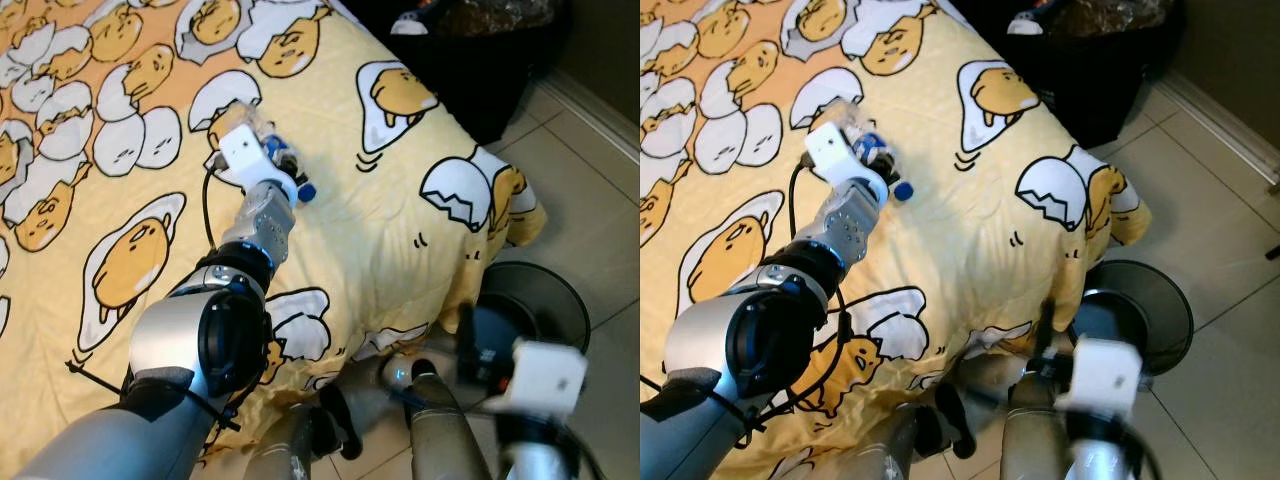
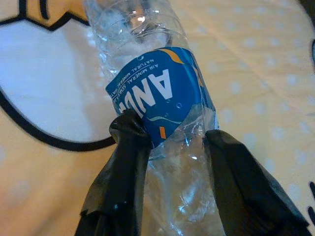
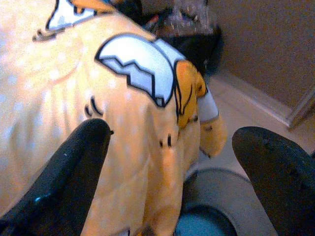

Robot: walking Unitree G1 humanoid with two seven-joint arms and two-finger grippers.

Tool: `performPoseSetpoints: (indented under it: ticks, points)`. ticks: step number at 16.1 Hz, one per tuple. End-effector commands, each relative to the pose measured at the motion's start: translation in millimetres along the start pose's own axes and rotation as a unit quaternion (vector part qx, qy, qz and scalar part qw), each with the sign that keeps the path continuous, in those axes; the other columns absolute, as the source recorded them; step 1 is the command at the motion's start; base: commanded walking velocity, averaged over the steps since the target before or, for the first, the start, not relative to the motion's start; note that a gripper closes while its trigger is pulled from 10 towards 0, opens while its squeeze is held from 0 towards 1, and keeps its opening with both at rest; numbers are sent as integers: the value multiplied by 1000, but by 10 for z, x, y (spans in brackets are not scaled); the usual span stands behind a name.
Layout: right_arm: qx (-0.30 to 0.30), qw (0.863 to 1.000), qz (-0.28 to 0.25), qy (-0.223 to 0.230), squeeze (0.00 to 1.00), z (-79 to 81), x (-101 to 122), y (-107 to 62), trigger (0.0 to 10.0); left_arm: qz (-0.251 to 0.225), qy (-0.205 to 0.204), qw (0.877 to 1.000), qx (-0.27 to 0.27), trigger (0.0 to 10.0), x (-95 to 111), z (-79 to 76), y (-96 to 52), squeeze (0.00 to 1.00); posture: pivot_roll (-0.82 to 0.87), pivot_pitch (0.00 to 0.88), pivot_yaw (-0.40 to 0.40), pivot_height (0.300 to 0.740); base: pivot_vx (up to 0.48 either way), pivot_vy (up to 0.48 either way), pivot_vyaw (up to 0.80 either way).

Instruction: Clean up the room

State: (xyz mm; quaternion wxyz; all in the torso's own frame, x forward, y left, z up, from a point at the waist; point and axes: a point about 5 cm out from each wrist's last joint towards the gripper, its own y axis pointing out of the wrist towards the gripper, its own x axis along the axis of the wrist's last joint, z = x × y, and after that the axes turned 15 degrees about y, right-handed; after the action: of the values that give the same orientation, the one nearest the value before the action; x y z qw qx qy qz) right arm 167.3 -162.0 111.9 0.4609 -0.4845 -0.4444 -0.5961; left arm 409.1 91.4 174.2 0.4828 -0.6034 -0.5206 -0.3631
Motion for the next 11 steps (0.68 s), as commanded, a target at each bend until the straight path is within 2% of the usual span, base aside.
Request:
performPoseSetpoints:
  ticks: [1,2,3,5,7,8,9,11]
  points:
    - [3,1000,25,9,0,-59,-90,93,10000,-30,29,999,-31,0,118,-50,6,0,-378,188,228,740,0,0,0]
    - [12,1000,22,9,0,-48,-90,151,10000,-45,38,997,-41,0,176,-60,8,0,-374,179,222,740,0,0,0]
    - [28,999,21,7,0,-43,-102,254,10000,-70,59,994,-59,0,260,-82,6,0,-342,128,190,740,0,0,0]
    - [49,998,29,22,0,-106,-157,570,10000,-127,135,976,-115,0,311,-76,-26,0,-285,65,152,740,0,0,0]
    - [48,997,35,47,0,-122,-171,720,10000,-162,185,958,-145,0,250,2,-72,0,-240,21,119,740,0,0,0]
    - [46,996,38,70,0,-136,-161,844,10000,-176,216,947,-162,0,132,128,-130,0,-206,0,93,740,0,0,0]
    - [55,995,39,72,0,-148,-142,949,10000,-174,232,941,-176,0,-22,243,-206,0,-182,0,71,740,0,0,0]
    - [89,994,47,51,0,-200,-118,1120,10000,-189,269,929,-170,0,-271,448,-446,0,-135,0,-2,740,0,0,0]
